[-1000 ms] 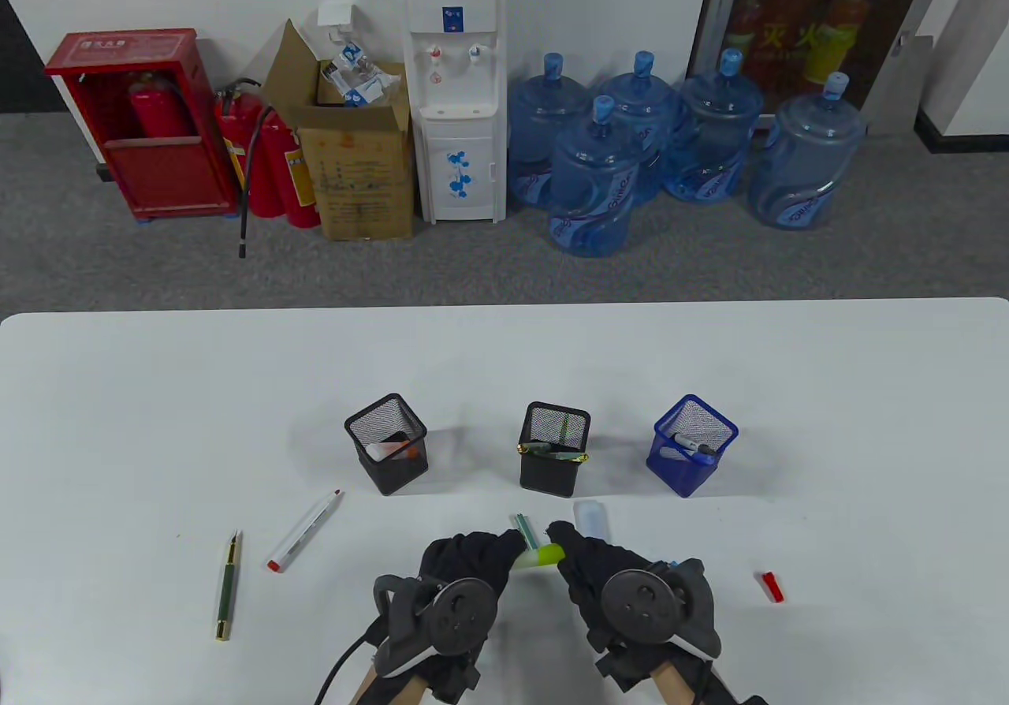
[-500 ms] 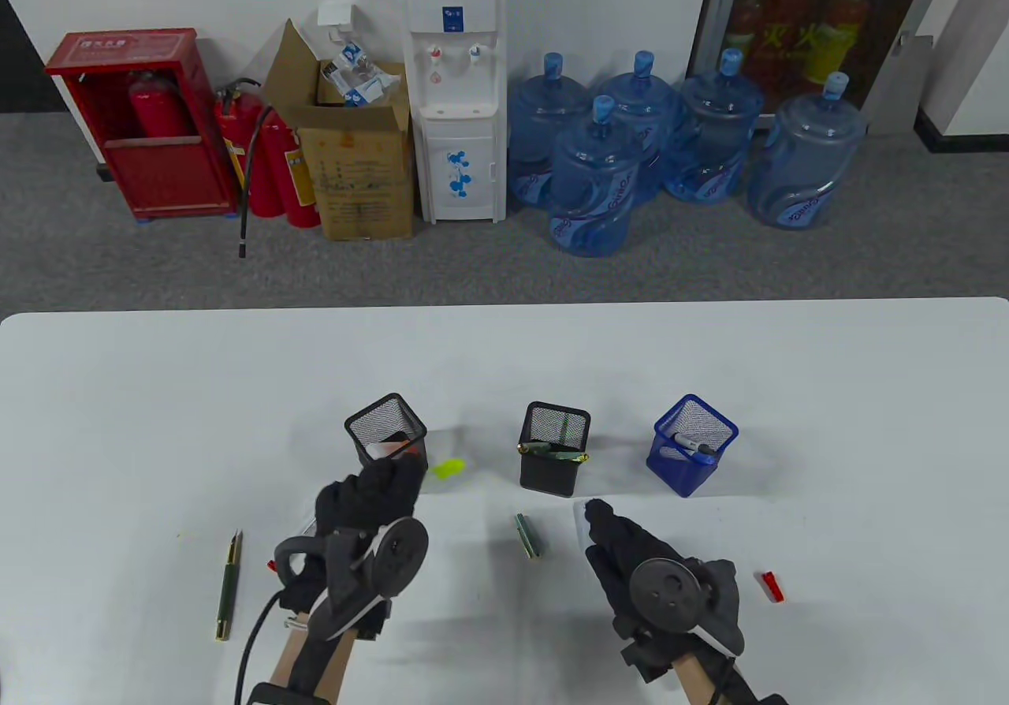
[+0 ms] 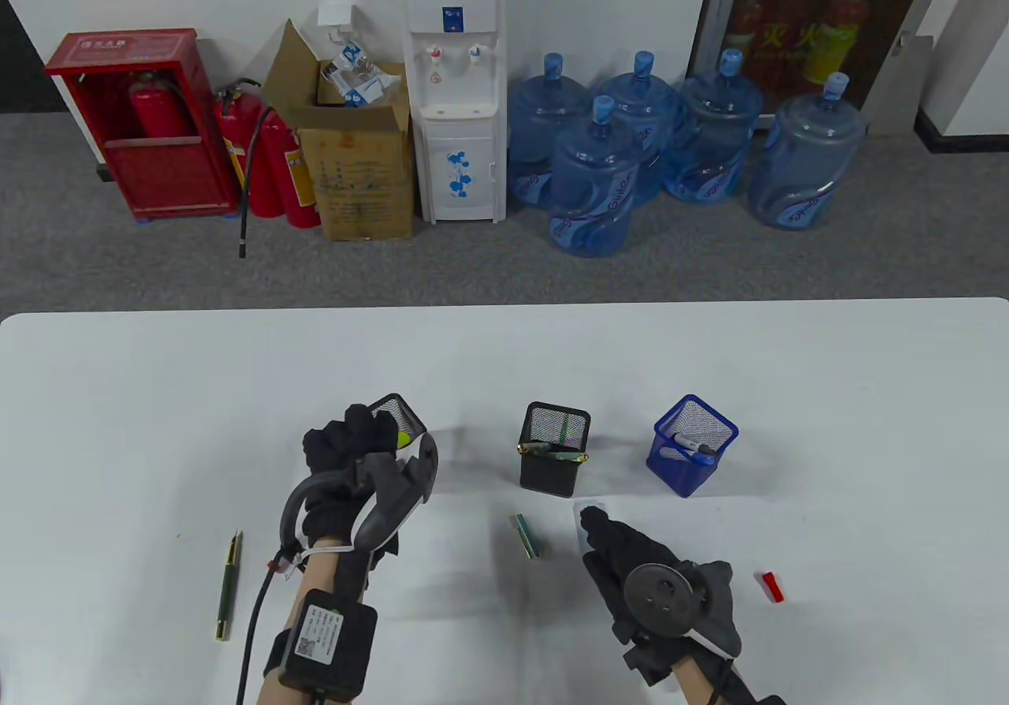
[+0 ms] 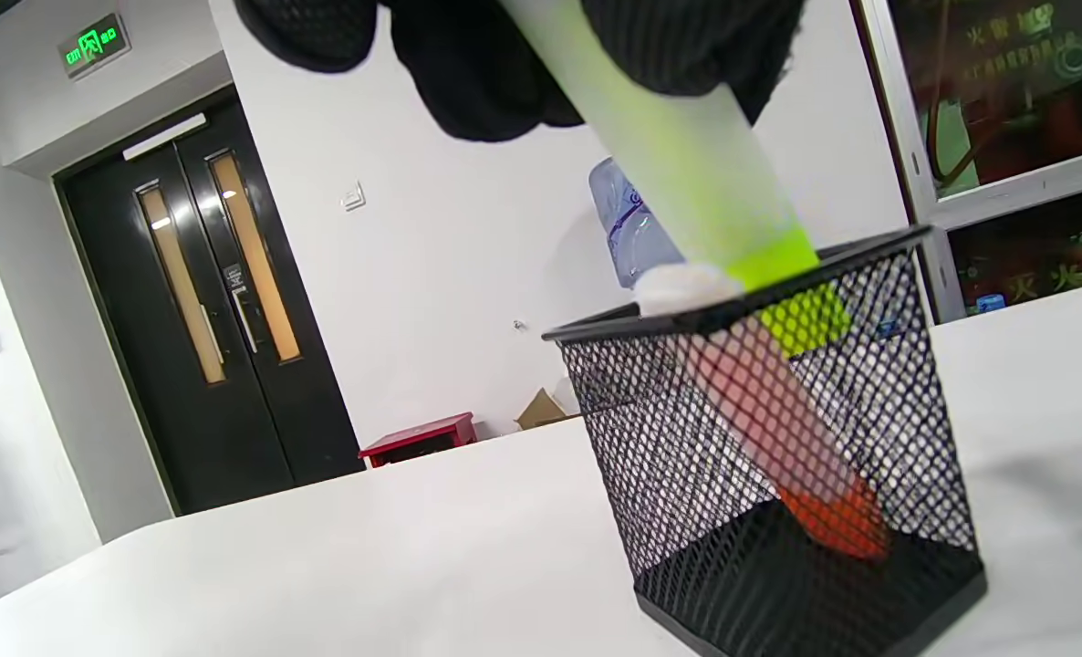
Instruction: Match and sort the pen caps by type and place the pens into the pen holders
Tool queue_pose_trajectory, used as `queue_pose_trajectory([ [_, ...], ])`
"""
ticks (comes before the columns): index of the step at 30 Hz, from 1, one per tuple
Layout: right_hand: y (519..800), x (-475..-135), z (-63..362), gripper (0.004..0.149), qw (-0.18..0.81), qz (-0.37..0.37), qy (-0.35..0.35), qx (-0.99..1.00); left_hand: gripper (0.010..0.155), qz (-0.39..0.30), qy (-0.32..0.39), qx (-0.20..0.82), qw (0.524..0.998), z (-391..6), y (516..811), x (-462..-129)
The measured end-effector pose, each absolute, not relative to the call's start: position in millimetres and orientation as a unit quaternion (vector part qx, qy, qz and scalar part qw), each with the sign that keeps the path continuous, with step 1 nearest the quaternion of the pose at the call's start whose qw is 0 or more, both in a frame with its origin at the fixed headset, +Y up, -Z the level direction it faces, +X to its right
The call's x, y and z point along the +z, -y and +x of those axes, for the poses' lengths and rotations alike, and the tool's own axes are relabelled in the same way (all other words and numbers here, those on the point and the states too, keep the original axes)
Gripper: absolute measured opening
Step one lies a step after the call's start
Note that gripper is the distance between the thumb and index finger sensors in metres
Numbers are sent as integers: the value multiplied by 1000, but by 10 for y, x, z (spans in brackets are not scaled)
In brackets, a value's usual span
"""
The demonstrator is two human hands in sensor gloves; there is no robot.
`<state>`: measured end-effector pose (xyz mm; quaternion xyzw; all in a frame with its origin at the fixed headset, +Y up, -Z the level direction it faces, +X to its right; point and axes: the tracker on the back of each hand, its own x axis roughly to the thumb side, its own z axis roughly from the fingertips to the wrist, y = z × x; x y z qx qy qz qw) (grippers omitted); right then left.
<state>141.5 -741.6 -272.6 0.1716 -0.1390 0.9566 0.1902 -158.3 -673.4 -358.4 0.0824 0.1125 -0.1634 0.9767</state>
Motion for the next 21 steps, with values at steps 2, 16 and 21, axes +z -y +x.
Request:
queue_pose_trajectory([
  [2, 7413, -2729, 1416, 60, 189, 172, 139, 957, 56, 75, -110, -162, 978, -1564, 6772, -3618],
  [16, 7378, -2756, 1587, 59, 192, 151, 147, 959, 65, 96, -80, -128, 984, -1848, 6617, -3301],
  [21, 7390, -2767, 1669, 58, 194, 137, 146, 960, 59, 81, -99, -138, 982, -2184, 6780, -3151],
])
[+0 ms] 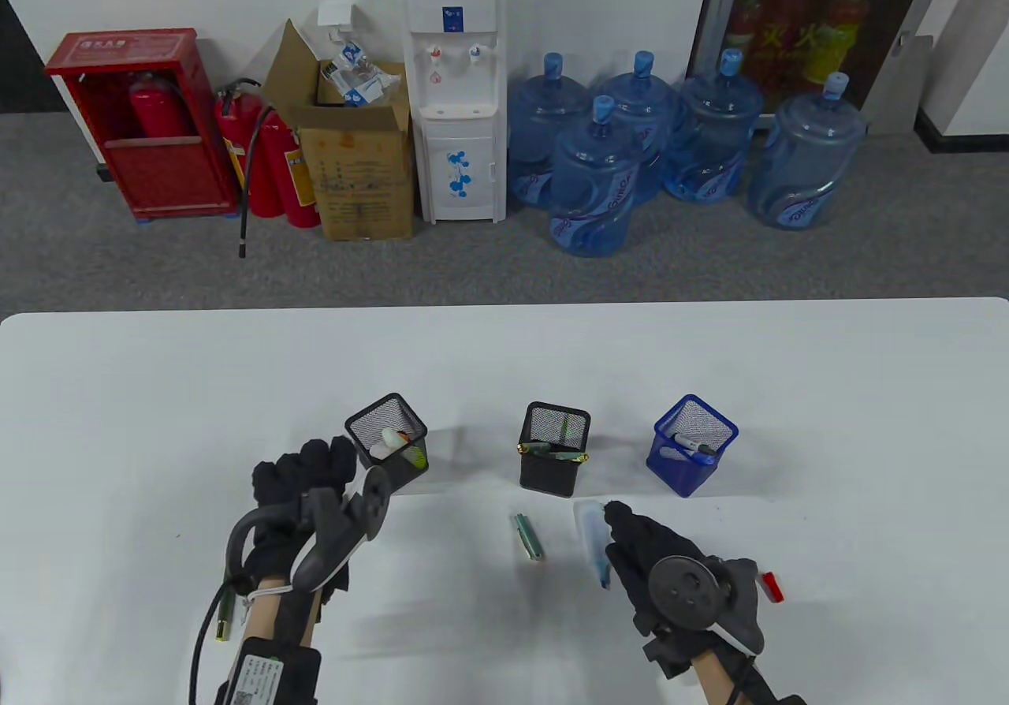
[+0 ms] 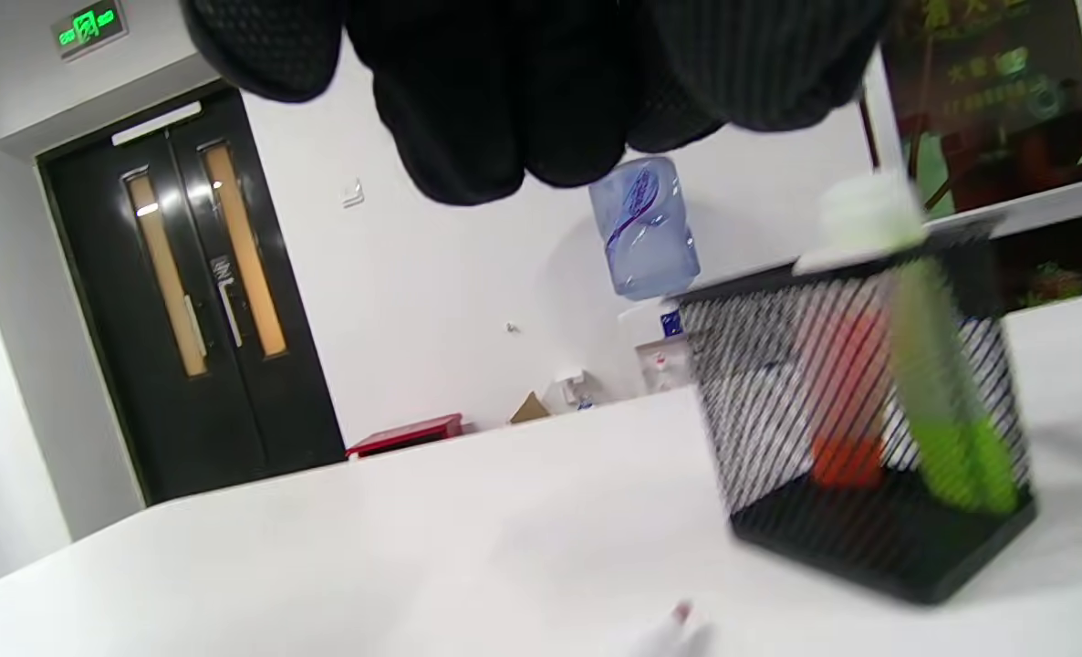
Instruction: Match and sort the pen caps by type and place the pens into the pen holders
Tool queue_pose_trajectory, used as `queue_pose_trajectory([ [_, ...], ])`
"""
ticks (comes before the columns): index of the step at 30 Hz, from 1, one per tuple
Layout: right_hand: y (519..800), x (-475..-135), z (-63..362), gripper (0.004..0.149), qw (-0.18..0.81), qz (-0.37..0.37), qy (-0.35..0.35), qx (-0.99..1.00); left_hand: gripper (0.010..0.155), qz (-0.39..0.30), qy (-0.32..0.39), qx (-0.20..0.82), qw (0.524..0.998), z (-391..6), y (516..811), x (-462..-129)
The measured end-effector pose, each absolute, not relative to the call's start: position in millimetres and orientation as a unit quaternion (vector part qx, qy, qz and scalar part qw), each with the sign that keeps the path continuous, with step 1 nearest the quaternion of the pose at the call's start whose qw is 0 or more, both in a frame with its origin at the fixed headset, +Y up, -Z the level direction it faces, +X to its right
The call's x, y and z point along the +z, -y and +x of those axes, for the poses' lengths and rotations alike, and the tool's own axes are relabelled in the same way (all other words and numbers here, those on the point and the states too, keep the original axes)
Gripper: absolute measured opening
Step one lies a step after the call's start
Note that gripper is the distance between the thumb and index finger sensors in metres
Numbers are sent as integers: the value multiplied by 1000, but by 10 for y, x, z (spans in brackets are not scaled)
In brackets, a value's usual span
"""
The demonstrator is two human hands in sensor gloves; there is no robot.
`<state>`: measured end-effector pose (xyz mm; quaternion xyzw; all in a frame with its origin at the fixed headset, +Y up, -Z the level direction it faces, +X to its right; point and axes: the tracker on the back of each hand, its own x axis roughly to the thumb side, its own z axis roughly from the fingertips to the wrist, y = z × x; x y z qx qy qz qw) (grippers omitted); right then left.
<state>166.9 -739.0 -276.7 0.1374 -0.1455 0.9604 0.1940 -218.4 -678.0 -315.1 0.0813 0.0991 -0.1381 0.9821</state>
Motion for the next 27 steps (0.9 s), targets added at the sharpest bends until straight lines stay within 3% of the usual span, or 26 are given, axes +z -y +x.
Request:
queue_pose_trajectory([
  [4, 7390, -2766, 1662, 57, 183, 141, 145, 962, 57, 35, -112, -176, 977, -2381, 7087, -3124],
  [10, 7431, -2781, 1670, 57, 167, 135, 136, 967, 66, -29, -141, -224, 964, -2522, 7441, -3186],
  [18, 7437, -2784, 1691, 57, 163, 125, 132, 970, 66, -67, -155, -224, 960, -2597, 7609, -3247],
  [27, 7407, -2784, 1726, 56, 166, 115, 136, 970, 58, -64, -133, -241, 959, -2533, 7601, -3204],
])
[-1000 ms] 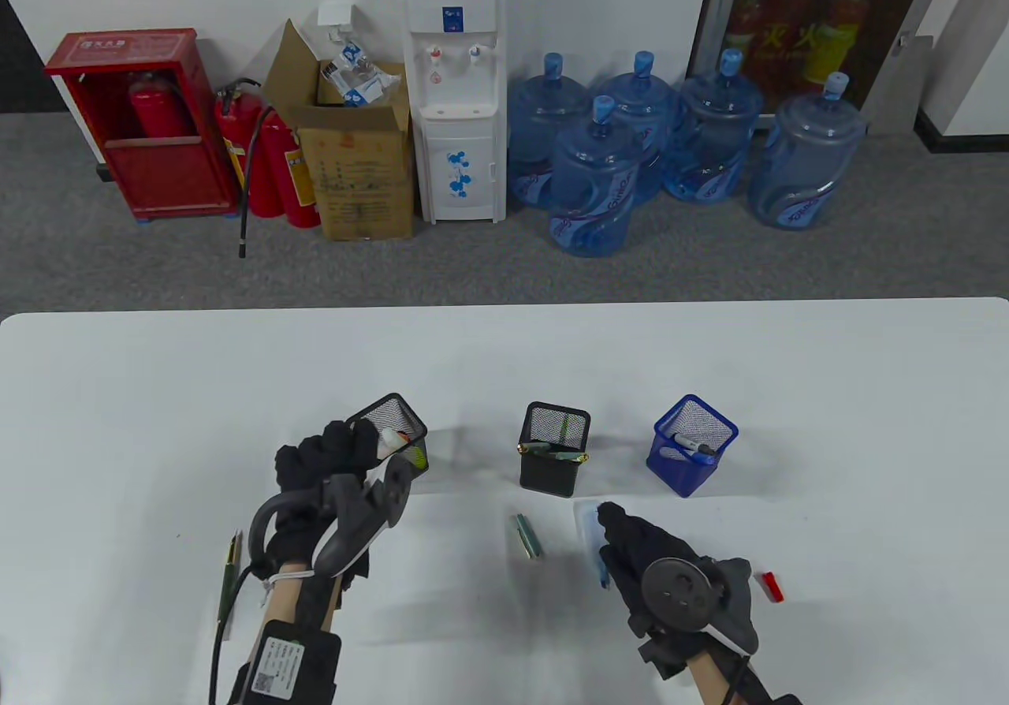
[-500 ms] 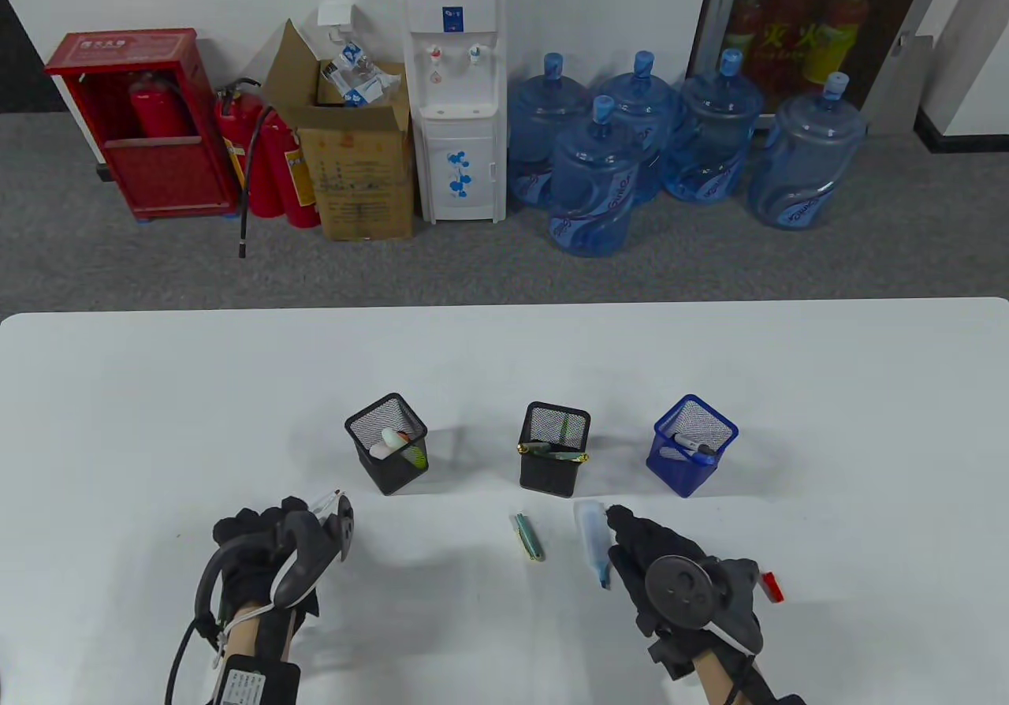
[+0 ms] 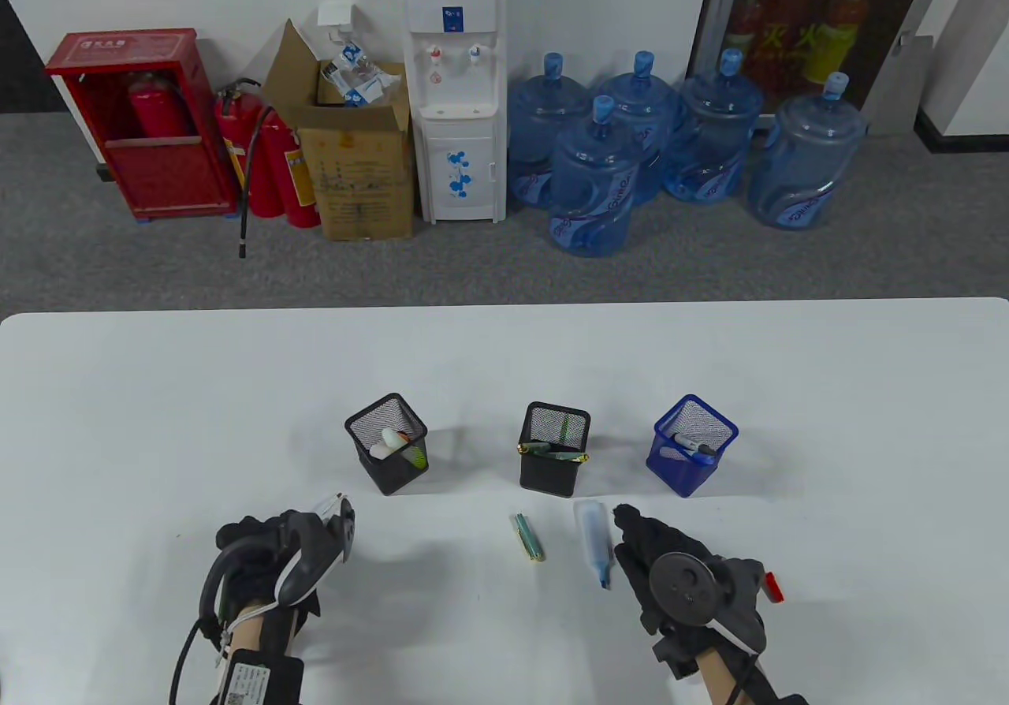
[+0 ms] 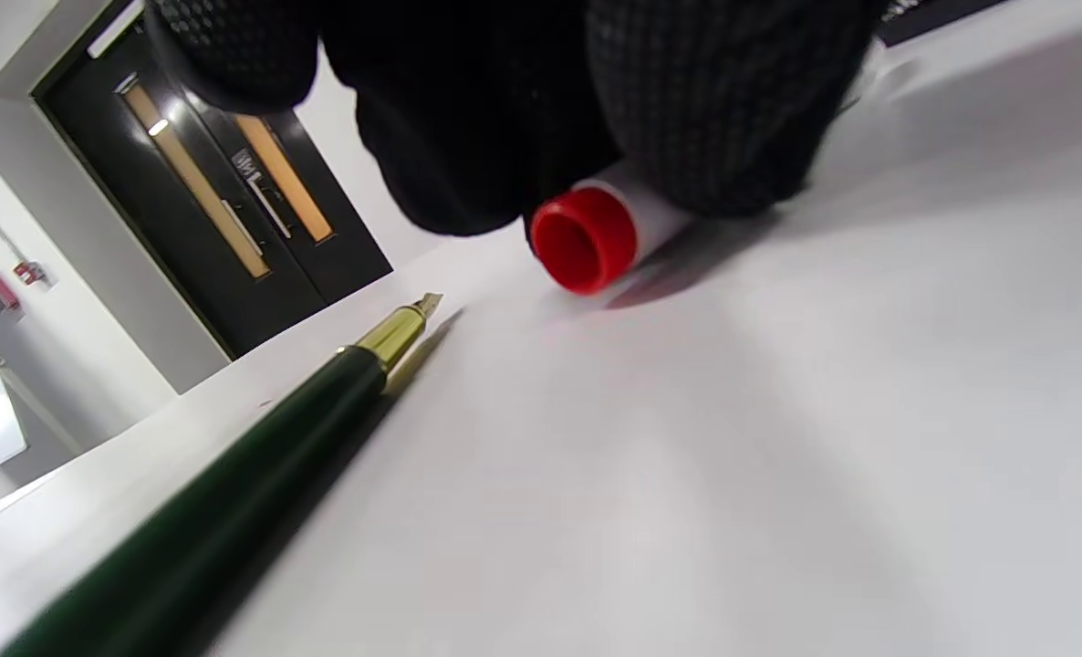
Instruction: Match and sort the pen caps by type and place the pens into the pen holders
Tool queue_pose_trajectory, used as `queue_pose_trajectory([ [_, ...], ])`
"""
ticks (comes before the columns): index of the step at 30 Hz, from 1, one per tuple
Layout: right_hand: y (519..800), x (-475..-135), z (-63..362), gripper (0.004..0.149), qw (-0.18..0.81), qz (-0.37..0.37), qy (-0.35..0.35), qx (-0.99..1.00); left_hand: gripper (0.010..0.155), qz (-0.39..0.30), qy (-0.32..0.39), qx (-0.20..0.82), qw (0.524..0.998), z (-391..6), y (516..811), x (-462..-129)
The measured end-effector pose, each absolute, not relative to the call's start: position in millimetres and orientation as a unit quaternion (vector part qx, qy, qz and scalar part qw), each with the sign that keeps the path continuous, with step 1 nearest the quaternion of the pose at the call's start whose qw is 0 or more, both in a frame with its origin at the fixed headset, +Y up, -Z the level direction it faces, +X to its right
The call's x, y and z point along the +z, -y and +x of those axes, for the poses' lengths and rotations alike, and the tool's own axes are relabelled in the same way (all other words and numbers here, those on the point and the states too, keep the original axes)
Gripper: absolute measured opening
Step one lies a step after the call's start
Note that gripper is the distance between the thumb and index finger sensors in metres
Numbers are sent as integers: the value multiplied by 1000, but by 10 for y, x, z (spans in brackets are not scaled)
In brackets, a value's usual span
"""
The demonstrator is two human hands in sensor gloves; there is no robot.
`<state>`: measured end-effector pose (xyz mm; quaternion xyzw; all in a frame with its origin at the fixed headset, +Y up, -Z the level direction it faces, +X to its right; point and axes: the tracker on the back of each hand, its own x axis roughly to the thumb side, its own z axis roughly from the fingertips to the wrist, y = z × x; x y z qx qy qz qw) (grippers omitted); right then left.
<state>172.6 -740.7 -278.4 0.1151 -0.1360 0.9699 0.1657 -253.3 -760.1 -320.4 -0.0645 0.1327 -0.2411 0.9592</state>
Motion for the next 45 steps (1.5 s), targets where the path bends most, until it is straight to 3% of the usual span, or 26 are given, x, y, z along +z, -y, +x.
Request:
queue_pose_trajectory([
  [7, 7394, -2790, 1750, 56, 171, 109, 139, 969, 55, -41, -63, -212, 974, -2165, 7328, -3014],
  [12, 7394, -2789, 1755, 55, 170, 107, 140, 970, 56, -5, -7, -137, 991, -1589, 7142, -2878],
  [19, 7417, -2792, 1752, 54, 166, 106, 134, 971, 56, 42, 41, -79, 995, -972, 7296, -2711],
  [27, 7347, -2825, 1716, 47, 130, 111, 140, 975, 56, 45, 40, -86, 994, -1138, 7364, -2707],
  [32, 7192, -2904, 1980, 44, 60, 69, 144, 985, 56, 52, 43, -86, 994, -1193, 7341, -2673],
  [39, 7050, -2928, 2516, 52, -129, 32, 34, 991, 56, 56, 40, -64, 996, -1252, 7307, -2681],
  [45, 7155, -2885, 2723, 62, -182, -10, -38, 983, 56, 48, 37, -61, 996, -1319, 7337, -2699],
])
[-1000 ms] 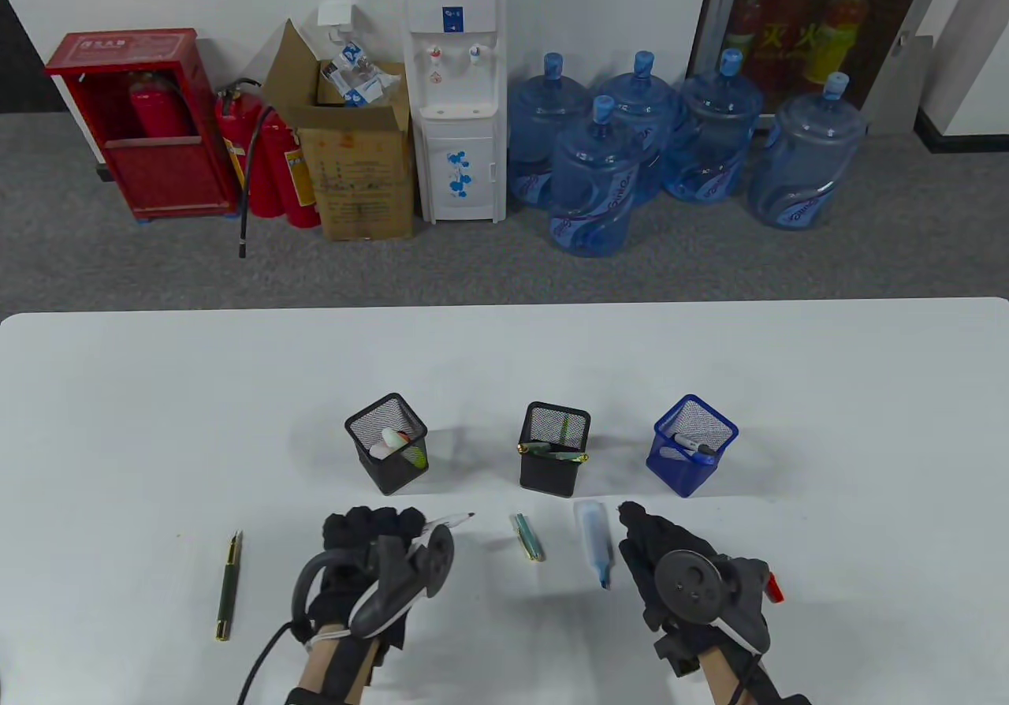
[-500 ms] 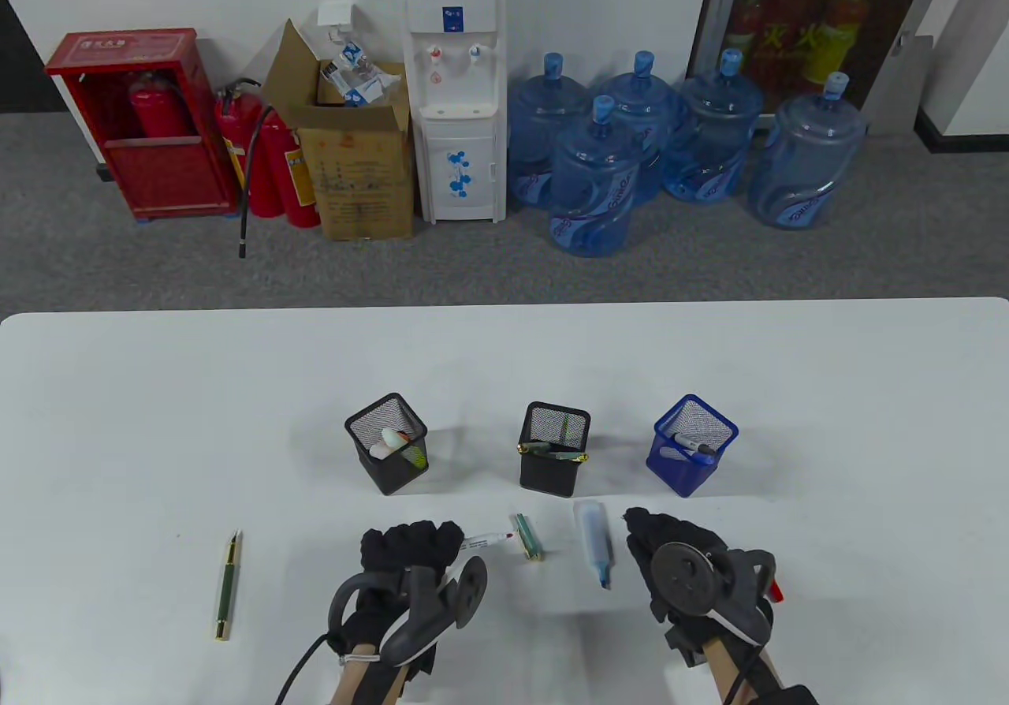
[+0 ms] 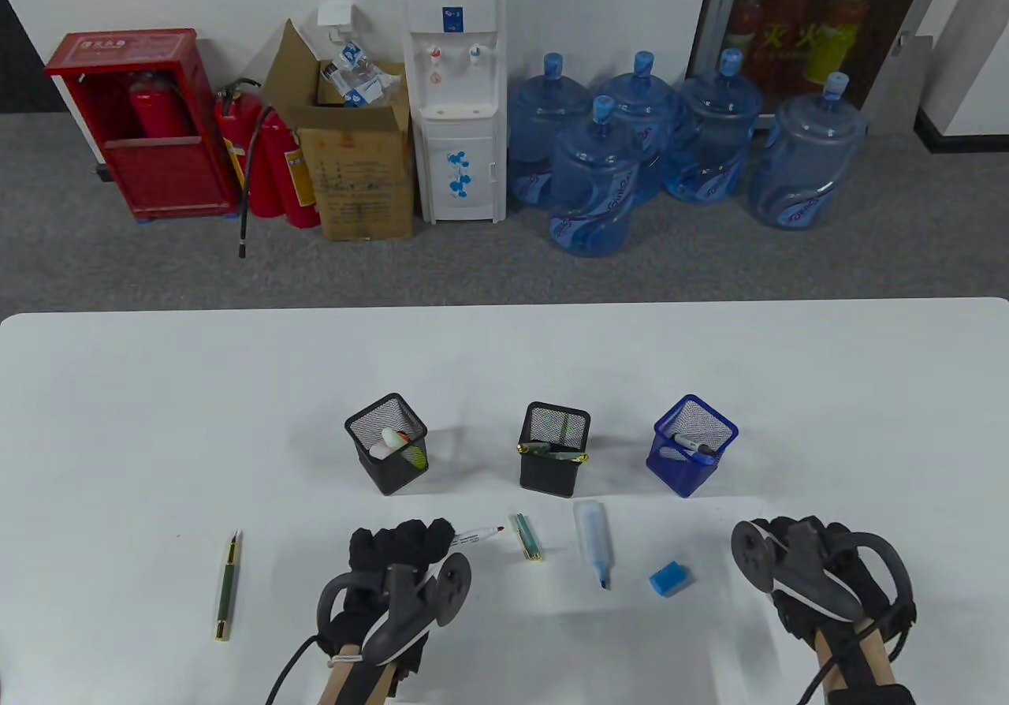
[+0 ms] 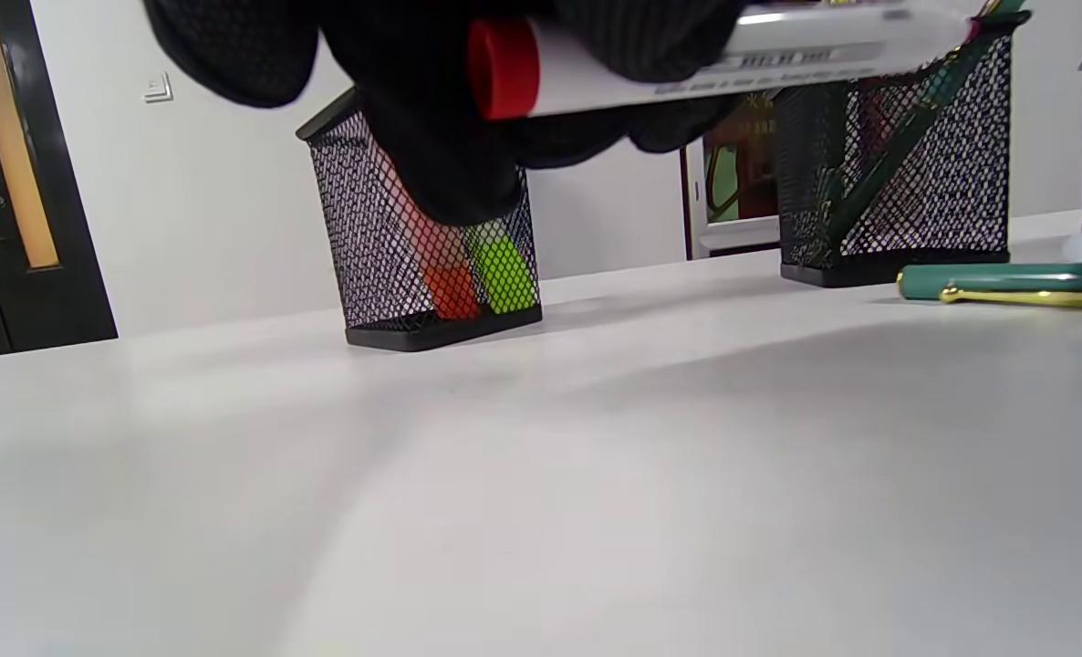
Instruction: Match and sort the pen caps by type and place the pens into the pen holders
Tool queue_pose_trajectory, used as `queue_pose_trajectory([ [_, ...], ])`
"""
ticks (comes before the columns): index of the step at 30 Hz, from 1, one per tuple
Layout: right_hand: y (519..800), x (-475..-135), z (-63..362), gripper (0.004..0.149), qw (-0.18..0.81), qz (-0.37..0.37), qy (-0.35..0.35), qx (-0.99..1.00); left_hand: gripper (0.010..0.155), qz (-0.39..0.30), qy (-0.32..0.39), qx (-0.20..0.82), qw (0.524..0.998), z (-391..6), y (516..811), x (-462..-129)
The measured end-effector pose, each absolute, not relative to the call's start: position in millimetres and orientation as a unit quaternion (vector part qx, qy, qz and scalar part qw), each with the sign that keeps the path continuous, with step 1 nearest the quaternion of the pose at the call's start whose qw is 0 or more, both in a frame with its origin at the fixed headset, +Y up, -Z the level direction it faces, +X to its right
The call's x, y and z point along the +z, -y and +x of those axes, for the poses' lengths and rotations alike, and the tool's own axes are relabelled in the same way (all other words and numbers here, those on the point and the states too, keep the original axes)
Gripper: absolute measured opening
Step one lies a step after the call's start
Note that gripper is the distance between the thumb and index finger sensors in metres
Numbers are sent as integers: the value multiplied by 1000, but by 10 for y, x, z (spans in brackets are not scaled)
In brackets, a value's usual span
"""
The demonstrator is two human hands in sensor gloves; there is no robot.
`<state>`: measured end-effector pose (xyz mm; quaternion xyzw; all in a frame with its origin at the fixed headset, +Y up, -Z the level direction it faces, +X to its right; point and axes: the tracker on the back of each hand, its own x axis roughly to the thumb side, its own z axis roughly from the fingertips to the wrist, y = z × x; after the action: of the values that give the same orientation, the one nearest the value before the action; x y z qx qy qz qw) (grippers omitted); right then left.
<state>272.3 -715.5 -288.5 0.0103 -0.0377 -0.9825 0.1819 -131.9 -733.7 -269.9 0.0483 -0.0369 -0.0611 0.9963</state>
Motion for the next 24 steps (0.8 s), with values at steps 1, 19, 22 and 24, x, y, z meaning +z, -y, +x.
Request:
queue_pose_trajectory([
  [1, 7204, -2889, 2739, 63, 175, 27, 51, -983, 56, 48, 37, -60, 996, -1322, 7339, -2699],
  [19, 7430, -2862, 2698, 53, 132, 26, 9, -991, 57, 56, 59, -39, 996, -1271, 7326, -2683],
  [22, 7200, -2843, 2543, 52, 60, -2, -41, -997, 57, 79, 62, -10, 995, -1277, 7276, -2659],
  [24, 7086, -2824, 2393, 51, -15, -24, -65, -998, 57, 98, 63, 0, 993, -1270, 7241, -2636],
])
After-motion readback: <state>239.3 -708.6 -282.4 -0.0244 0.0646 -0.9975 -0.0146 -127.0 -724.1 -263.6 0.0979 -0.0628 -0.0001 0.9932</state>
